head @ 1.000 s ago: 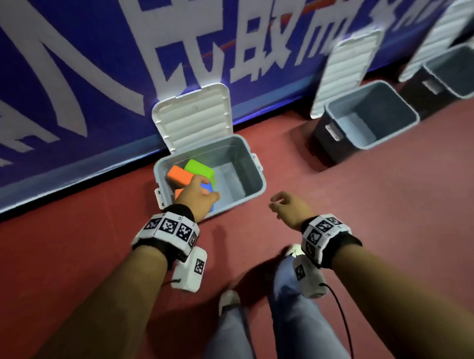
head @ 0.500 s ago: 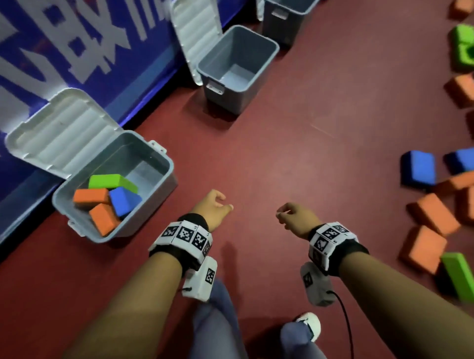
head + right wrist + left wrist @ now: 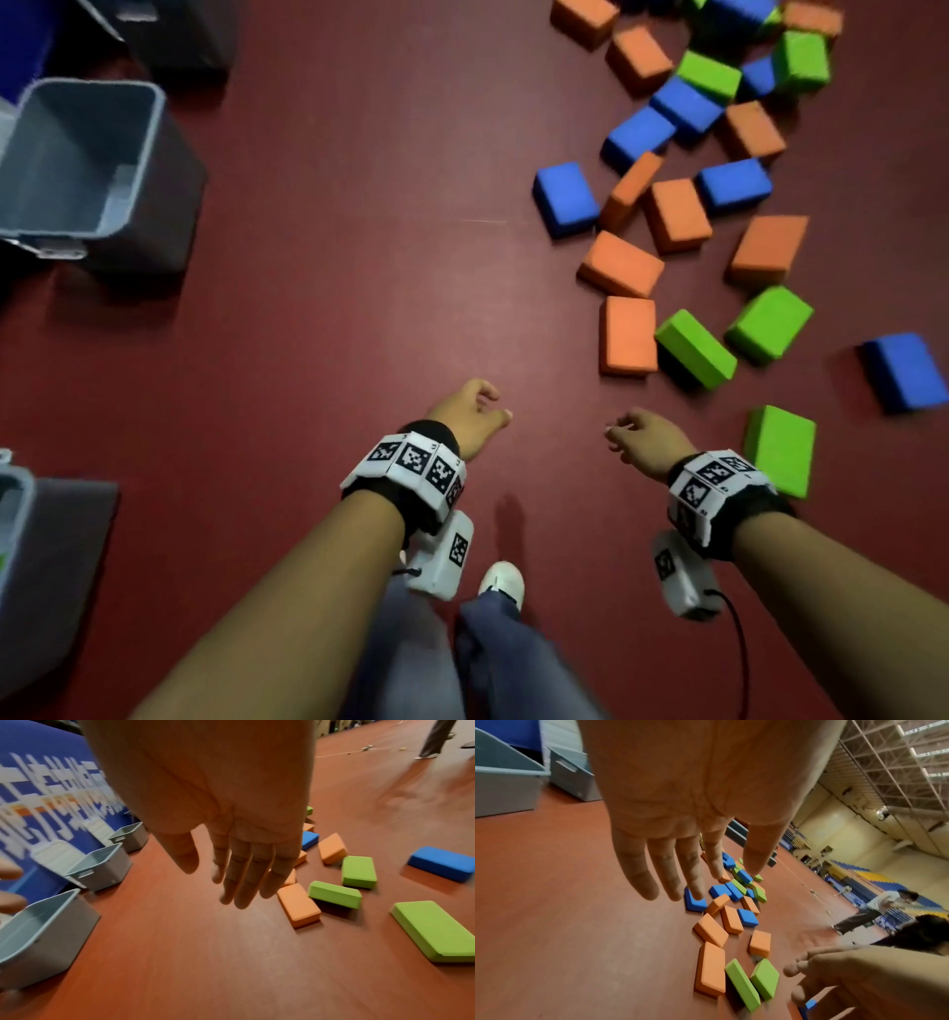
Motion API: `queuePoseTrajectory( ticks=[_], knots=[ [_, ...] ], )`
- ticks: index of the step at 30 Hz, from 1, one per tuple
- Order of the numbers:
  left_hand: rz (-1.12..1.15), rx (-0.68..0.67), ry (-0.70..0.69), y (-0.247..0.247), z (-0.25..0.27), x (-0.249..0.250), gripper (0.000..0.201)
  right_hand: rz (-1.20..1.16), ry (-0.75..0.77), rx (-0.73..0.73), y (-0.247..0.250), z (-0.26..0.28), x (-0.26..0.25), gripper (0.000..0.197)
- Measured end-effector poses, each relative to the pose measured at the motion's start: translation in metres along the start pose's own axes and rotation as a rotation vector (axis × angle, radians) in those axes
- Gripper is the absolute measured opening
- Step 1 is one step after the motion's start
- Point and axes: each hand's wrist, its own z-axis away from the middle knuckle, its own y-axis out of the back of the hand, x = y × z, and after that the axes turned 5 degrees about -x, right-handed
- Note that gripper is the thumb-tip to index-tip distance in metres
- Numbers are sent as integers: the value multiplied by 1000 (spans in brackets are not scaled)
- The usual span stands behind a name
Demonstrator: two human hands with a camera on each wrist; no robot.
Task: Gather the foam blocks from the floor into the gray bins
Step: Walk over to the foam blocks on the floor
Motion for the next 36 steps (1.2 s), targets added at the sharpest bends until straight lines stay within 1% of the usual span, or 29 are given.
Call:
queuePoseTrajectory(
  ticks=[2,5,7,10,12,16,19,21,24,27,30,32,34,36],
  knots=[
    [-29,-8,6,-11,-25,22,29,-29,-35,13,22,-19,21,9],
    [-40,-22,39,-23,-65,43,28,-64,-88,1,44,-47,40,20],
    [-53,-50,56,-31,-102,62,29,-67,-121,5,63,-70,48,26],
    [-57,-84,65,-45,-166,94,29,-54,-151,52,92,-107,56,33],
    [-36,-104,69,-53,-210,117,27,-46,-173,74,116,-132,58,35],
    [-10,-130,93,-72,-277,162,22,-34,-203,61,162,-178,69,38],
    [4,-105,113,-86,-318,188,20,-20,-225,54,193,-215,84,39],
    [7,-106,139,-99,-342,204,21,-12,-256,61,213,-239,98,40],
    [5,-114,195,-121,-379,227,30,2,-284,58,245,-280,125,44],
    [43,-76,218,-148,-426,243,35,37,-266,23,268,-332,156,46],
    [73,16,303,-180,-467,248,40,92,-241,-63,279,-381,189,52],
    [90,45,344,-198,-492,248,43,102,-237,-99,285,-411,207,57],
    [105,64,376,-216,-518,243,44,122,-239,-100,288,-441,224,62],
    [63,77,395,-234,-545,232,44,162,-252,-80,284,-468,240,68]
  ],
)
